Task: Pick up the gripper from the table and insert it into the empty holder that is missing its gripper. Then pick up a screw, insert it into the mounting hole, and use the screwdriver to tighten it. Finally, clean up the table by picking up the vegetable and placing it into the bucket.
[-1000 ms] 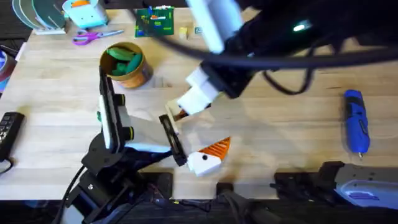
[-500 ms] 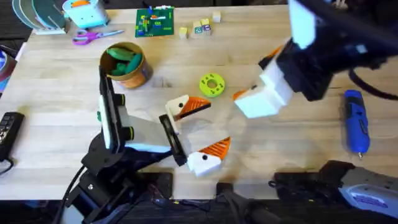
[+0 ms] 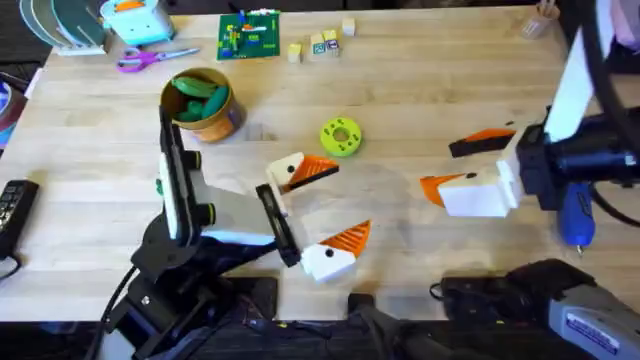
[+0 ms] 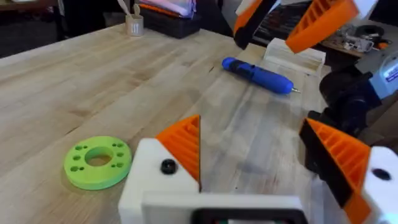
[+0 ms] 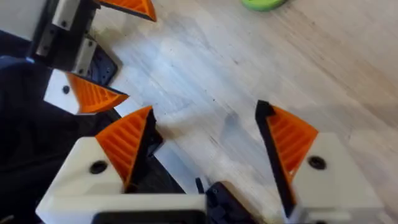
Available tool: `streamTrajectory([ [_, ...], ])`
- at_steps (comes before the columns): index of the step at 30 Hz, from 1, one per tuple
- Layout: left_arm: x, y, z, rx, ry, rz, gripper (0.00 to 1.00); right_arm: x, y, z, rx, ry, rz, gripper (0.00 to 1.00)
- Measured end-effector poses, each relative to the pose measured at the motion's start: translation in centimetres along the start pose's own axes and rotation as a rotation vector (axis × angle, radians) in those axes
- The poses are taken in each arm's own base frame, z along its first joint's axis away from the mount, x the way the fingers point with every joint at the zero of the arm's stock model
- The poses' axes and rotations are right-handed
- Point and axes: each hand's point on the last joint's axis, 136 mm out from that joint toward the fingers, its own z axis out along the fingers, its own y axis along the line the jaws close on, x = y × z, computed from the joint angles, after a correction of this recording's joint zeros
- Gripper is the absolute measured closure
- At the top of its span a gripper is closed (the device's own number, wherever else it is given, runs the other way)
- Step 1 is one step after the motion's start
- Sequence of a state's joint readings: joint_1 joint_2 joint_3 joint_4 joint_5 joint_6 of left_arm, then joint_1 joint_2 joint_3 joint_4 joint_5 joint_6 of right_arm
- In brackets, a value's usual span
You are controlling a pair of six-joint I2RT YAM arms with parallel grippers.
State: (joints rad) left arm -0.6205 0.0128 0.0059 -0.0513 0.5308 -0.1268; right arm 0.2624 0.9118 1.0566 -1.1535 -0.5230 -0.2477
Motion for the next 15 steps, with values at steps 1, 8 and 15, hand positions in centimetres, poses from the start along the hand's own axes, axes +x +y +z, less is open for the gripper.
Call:
streamTrajectory([
  [1, 0.0, 0.0, 0.0, 0.000, 0.000, 0.000, 0.001, 0.3, -0.5, 0.3, -0.001, -0.005, 0.021, 0.009],
  [8, 0.0, 0.0, 0.0, 0.000, 0.000, 0.000, 0.002, 0.6, -1.7, 1.4, -0.056, -0.019, 0.054, 0.008],
  [15, 0.0, 0.0, 0.0, 0.000, 0.000, 0.000, 0.001, 0.7, -1.2, 1.4, -0.077, -0.030, -0.241, 0.008],
])
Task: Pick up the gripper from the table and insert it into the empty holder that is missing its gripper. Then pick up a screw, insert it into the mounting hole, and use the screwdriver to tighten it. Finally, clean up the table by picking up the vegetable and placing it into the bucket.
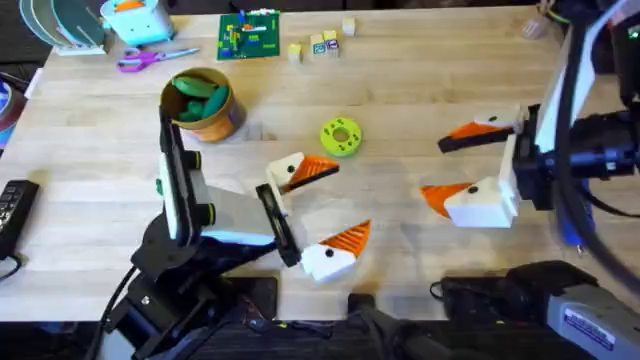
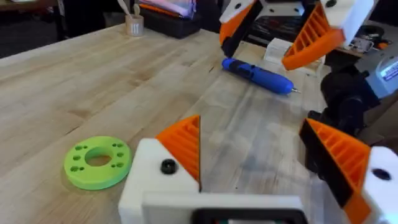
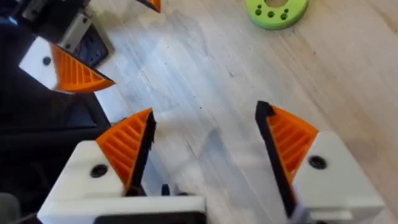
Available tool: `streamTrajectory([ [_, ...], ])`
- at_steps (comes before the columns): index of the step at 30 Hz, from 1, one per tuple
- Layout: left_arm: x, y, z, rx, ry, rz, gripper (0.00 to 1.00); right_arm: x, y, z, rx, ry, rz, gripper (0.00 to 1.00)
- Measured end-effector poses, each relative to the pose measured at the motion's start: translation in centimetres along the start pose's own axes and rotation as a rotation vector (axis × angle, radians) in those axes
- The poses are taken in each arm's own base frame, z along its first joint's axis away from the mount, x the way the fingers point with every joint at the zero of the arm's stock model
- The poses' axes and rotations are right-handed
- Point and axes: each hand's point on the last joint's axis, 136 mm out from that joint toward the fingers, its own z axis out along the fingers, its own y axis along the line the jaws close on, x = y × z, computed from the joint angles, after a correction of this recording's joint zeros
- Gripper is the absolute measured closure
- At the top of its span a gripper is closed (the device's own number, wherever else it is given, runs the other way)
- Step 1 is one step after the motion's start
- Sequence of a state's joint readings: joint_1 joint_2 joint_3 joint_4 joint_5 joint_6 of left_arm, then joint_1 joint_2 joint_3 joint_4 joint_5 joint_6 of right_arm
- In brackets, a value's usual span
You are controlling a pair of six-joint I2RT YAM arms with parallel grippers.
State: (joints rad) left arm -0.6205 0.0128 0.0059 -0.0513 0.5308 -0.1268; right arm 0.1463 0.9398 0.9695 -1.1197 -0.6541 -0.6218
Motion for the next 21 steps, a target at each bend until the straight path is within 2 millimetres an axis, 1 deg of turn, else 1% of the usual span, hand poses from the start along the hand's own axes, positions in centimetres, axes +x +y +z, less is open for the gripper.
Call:
streamTrajectory([
  [1, 0.0, 0.0, 0.0, 0.000, 0.000, -0.001, 0.046, -0.1, 0.0, 0.0, 0.001, -0.004, -0.041, 0.008],
  [2, 0.0, 0.0, 0.0, -0.001, 0.000, 0.000, 0.186, -0.2, -0.1, 0.0, 0.003, -0.008, -0.070, 0.008],
  [3, 0.0, 0.0, 0.0, -0.001, 0.000, 0.000, 0.361, -0.3, -0.2, 0.0, 0.006, -0.011, -0.100, 0.008],
  [4, 0.0, 0.0, 0.0, -0.001, 0.000, 0.000, 0.495, -0.3, -0.2, 0.0, 0.007, -0.013, -0.118, 0.008],
  [6, 0.0, 0.0, 0.0, -0.001, 0.000, 0.000, 0.831, -0.4, -0.2, 0.0, 0.007, -0.015, -0.147, 0.008],
  [7, 0.0, 0.0, 0.0, -0.002, 0.000, 0.005, 0.956, -0.4, -0.2, 0.0, 0.006, -0.015, -0.156, 0.008],
  [8, 0.0, 0.0, 0.0, -0.002, 0.000, 0.007, 0.985, -0.4, -0.2, 0.0, 0.006, -0.016, -0.164, 0.008],
  [9, 0.0, 0.0, 0.0, -0.003, 0.000, 0.007, 0.991, -0.4, -0.2, 0.0, 0.006, -0.016, -0.170, 0.008],
  [17, 0.0, 0.0, 0.0, -0.003, 0.000, 0.007, 0.994, -0.4, -0.2, 0.0, 0.009, -0.016, -0.184, 0.008],
  [19, 0.0, 0.0, 0.0, -0.003, 0.000, 0.007, 0.994, -0.6, -1.1, 0.0, 0.049, -0.014, -0.150, 0.008],
  [21, 0.0, 0.0, 0.0, -0.003, 0.000, 0.007, 0.994, -0.3, -2.4, -0.2, 0.114, 0.008, -0.091, 0.008],
])
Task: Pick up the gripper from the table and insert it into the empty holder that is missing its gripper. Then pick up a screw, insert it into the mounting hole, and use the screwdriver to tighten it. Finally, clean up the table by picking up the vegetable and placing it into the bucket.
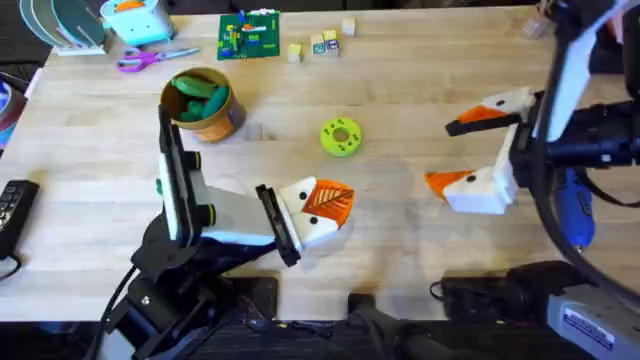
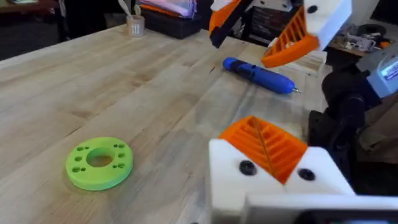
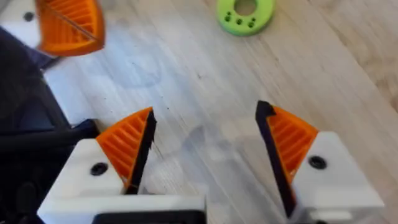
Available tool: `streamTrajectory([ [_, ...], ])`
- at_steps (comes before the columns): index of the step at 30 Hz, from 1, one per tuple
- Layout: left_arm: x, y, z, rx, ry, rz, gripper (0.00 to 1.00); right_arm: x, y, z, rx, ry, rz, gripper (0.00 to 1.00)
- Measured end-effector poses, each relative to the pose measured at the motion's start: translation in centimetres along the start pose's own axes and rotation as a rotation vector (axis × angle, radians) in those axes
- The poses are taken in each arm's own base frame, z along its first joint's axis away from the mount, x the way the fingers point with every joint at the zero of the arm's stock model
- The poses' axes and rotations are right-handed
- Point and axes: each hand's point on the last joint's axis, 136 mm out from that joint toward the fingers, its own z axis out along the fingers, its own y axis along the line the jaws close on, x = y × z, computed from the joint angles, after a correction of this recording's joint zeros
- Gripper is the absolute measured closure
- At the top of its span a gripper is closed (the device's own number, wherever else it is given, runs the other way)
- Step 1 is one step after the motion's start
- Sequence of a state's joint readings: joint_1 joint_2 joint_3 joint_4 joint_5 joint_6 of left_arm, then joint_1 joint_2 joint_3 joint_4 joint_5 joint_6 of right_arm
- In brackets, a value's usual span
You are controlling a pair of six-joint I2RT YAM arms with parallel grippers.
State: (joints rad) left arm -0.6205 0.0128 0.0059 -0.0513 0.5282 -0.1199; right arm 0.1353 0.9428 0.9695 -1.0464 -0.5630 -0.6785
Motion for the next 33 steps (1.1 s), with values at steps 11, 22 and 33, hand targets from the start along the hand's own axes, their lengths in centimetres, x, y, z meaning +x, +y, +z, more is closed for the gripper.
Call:
streamTrajectory([
  [11, 0.0, 0.0, 0.0, 0.000, 0.000, 0.000, 0.994, 6.5, -13.0, -2.6, 0.481, 0.173, 0.456, 0.007],
  [22, 0.0, 0.0, 0.0, 0.000, 0.000, 0.000, 0.995, 16.6, -19.5, -8.3, 0.793, 0.357, 0.801, 0.007],
  [33, 0.0, 0.0, 0.0, 0.000, 0.000, 0.000, 0.995, 21.6, -19.7, -9.9, 0.819, 0.407, 0.996, 0.007],
])
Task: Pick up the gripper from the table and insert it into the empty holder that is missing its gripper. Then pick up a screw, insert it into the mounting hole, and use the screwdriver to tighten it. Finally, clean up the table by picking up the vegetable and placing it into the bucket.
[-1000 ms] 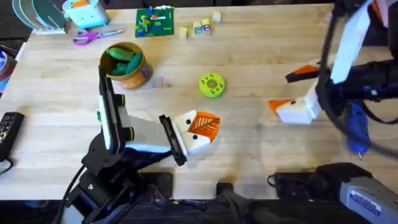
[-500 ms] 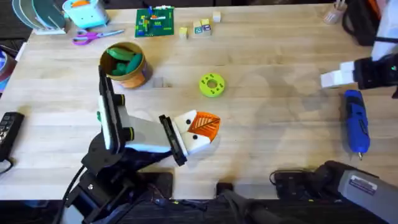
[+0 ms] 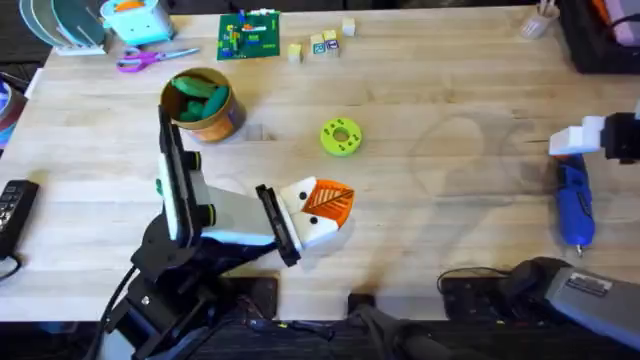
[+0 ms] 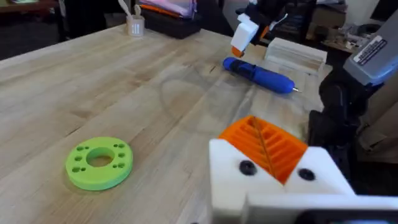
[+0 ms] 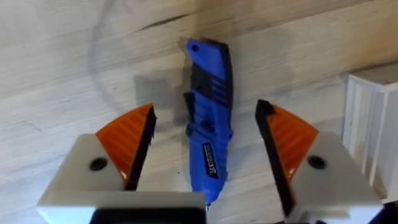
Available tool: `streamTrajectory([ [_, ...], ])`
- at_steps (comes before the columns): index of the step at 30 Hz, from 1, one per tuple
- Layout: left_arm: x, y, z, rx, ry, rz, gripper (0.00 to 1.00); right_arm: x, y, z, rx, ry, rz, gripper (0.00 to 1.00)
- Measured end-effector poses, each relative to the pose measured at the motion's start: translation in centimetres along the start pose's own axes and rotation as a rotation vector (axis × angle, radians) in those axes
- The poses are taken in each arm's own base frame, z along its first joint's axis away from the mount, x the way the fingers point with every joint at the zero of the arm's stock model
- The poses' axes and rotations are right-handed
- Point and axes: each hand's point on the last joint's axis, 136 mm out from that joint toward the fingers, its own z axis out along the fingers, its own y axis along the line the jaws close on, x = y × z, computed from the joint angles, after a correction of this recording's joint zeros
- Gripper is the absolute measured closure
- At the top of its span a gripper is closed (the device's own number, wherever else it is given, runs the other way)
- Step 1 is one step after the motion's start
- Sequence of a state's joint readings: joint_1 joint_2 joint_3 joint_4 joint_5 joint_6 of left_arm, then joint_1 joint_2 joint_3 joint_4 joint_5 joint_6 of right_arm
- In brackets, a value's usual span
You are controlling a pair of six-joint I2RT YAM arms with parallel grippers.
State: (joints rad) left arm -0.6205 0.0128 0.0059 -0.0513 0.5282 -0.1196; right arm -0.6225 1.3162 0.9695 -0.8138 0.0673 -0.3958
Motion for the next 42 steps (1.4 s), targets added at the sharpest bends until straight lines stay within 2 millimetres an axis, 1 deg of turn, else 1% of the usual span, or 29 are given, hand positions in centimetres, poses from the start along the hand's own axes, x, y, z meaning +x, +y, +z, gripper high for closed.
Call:
streamTrajectory([
  [4, 0.0, 0.0, 0.0, 0.000, 0.000, 0.000, 0.995, 0.9, 0.0, 1.7, -0.025, 0.071, 0.013, 0.007],
  [11, 0.0, 0.0, 0.0, 0.000, 0.000, 0.000, 0.995, 1.7, 0.3, 4.7, -0.063, 0.162, 0.011, 0.007],
  [18, 0.0, 0.0, 0.0, 0.000, 0.000, 0.000, 0.995, 2.2, 0.6, 6.9, -0.087, 0.217, 0.009, 0.019],
  [23, 0.0, 0.0, 0.0, 0.000, 0.000, 0.000, 0.995, 2.2, 0.7, 7.0, -0.091, 0.221, 0.012, 0.053],
  [26, 0.0, 0.0, 0.0, 0.000, 0.000, 0.000, 0.995, 2.2, 0.7, 7.0, -0.093, 0.221, 0.013, 0.094],
  [37, 0.0, 0.0, 0.0, 0.000, 0.000, 0.000, 0.995, 2.3, 0.8, 7.0, -0.094, 0.223, 0.013, 0.285],
  [42, 0.0, 0.0, 0.0, 0.000, 0.000, 0.000, 0.995, 2.4, 0.8, 7.0, -0.096, 0.228, 0.013, 0.288],
])
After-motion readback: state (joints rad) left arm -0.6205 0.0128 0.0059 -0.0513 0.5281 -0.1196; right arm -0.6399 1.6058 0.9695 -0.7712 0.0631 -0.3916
